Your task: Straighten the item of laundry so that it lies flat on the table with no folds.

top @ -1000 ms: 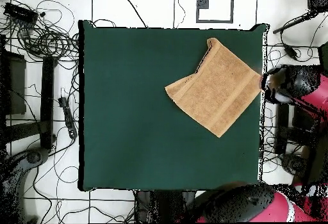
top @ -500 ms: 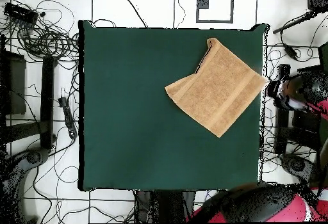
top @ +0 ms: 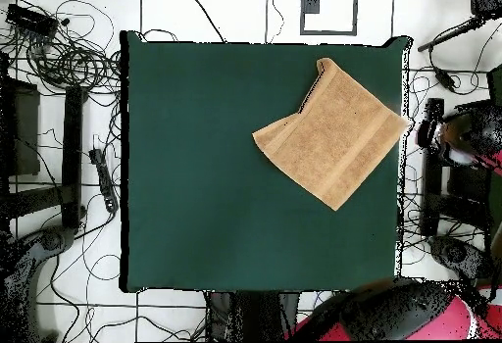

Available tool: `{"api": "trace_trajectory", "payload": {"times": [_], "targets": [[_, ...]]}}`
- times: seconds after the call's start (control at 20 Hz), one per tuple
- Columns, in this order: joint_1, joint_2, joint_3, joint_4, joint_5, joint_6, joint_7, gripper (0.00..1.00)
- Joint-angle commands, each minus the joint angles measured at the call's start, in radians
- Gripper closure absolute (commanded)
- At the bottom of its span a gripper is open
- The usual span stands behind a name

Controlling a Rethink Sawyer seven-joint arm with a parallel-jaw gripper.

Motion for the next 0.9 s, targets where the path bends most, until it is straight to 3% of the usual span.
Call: {"api": "trace_trajectory", "payload": {"times": [0.05,0.3,0.6,0.9], "targets": [[0.019,0.051,0.165,0.059,-0.034,0.062,-0.277,0.00],[0.016,0.073,0.175,0.051,-0.049,0.056,-0.258,0.00],[0.054,0.210,0.189,0.012,-0.062,0.030,-0.204,0.00],[0.101,0.254,0.164,0.016,-0.033,0.001,-0.036,0.00]]}}
